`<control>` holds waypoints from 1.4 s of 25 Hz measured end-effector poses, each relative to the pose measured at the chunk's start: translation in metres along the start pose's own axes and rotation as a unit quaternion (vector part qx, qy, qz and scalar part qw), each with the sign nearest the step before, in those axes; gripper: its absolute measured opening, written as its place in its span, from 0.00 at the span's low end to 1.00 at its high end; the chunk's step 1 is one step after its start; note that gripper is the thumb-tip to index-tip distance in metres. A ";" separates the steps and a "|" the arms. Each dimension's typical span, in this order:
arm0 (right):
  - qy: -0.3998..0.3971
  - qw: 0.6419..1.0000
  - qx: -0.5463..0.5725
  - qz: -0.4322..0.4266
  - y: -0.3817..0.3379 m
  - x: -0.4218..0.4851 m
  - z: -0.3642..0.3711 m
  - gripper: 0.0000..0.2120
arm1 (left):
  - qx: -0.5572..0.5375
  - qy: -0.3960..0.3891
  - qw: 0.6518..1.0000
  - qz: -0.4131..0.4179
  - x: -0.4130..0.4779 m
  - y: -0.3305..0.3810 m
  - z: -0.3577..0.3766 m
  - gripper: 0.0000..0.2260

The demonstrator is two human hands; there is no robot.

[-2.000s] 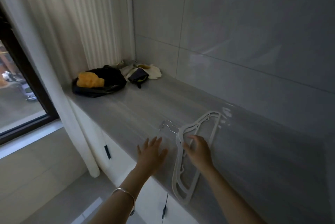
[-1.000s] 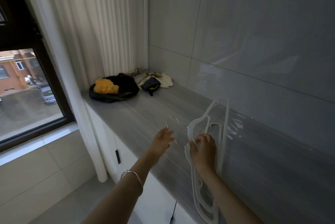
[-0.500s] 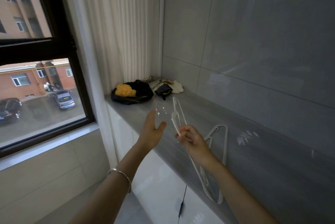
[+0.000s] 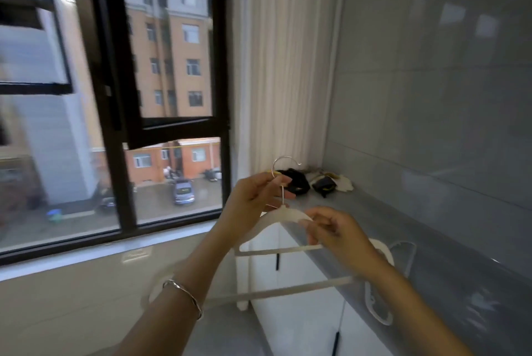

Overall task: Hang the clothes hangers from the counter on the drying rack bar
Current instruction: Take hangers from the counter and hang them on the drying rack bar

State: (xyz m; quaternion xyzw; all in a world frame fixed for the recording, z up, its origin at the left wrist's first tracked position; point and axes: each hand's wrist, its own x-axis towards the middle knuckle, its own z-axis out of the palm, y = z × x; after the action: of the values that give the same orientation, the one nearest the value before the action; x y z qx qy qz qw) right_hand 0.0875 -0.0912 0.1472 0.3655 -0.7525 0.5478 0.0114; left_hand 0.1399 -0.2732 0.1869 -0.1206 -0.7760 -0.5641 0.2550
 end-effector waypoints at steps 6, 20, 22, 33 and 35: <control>-0.114 0.986 0.045 -0.112 -0.102 -0.053 0.054 0.04 | 0.077 0.156 0.985 0.015 -0.126 0.110 -0.053 0.10; -0.220 0.903 0.060 -0.363 -0.367 -0.185 0.349 0.07 | 0.269 0.242 0.906 -0.219 -0.504 0.300 -0.284 0.10; -0.191 0.892 0.061 -0.405 -0.403 -0.209 0.412 0.07 | 0.227 0.323 0.892 -0.220 -0.559 0.321 -0.323 0.10; -0.214 0.894 0.025 -0.393 -0.491 -0.243 0.673 0.15 | 0.124 0.578 0.790 -0.162 -0.744 0.347 -0.523 0.13; -0.220 0.893 -0.016 -0.393 -0.497 -0.222 0.709 0.18 | 0.114 0.592 0.784 -0.150 -0.744 0.329 -0.563 0.13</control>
State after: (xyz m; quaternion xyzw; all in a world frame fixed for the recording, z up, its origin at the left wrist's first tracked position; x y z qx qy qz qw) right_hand 0.8015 -0.6285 0.1767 0.7424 -0.5395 0.3918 0.0657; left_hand 1.0683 -0.6155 0.1907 0.3850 -0.5393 -0.4636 0.5883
